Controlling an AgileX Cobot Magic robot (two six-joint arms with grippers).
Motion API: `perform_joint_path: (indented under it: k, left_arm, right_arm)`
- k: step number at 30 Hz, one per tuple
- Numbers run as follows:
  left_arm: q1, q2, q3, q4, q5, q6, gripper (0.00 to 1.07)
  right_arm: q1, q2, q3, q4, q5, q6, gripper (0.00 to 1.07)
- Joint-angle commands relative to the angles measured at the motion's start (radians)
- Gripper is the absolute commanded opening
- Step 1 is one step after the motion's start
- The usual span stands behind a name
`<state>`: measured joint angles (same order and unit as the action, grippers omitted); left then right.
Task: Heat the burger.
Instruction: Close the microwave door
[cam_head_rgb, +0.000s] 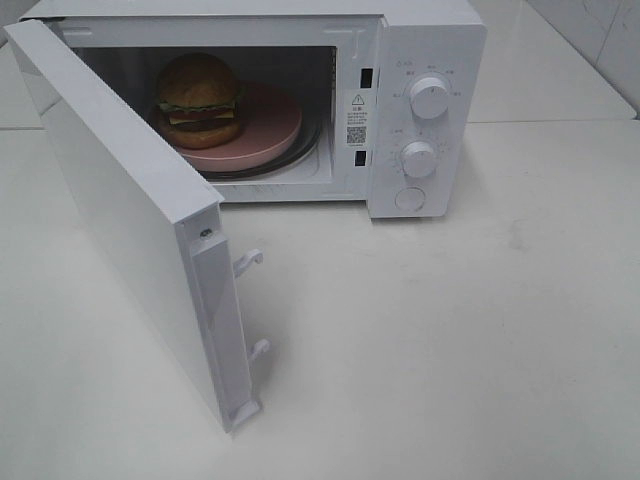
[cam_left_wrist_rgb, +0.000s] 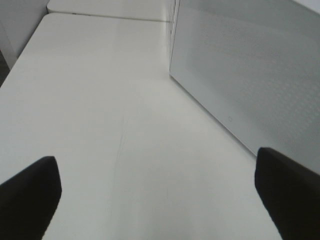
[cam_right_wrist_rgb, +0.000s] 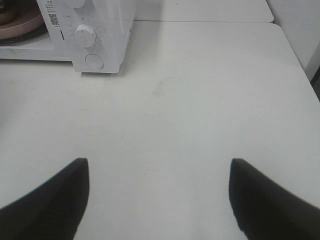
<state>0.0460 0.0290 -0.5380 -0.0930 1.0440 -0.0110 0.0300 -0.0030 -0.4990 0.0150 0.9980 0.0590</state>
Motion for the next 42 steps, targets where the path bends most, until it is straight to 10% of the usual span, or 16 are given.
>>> perform_joint_path:
  k: [1,14,36,42]
  left_arm:
    - [0.002,0.060,-0.016,-0.004,-0.089,0.001,0.87]
    - [0.002,0.323,-0.011,-0.011,-0.272,0.001,0.03]
    - [0.002,0.638,0.345,0.001,-1.239,0.001,0.00]
    - [0.002,0.805,0.363,0.166,-1.424,-0.023,0.00]
  right_arm:
    - [-0.007,-0.031,0.002,0.003,-0.001,-0.004,0.75]
    - [-0.007,-0.031,0.002,0.003,-0.001,-0.004,0.75]
    - [-0.007,-0.031,0.002,0.003,-0.001,-0.004,0.75]
    - [-0.007,-0.031,0.002,0.003,-0.001,-0.004,0.75]
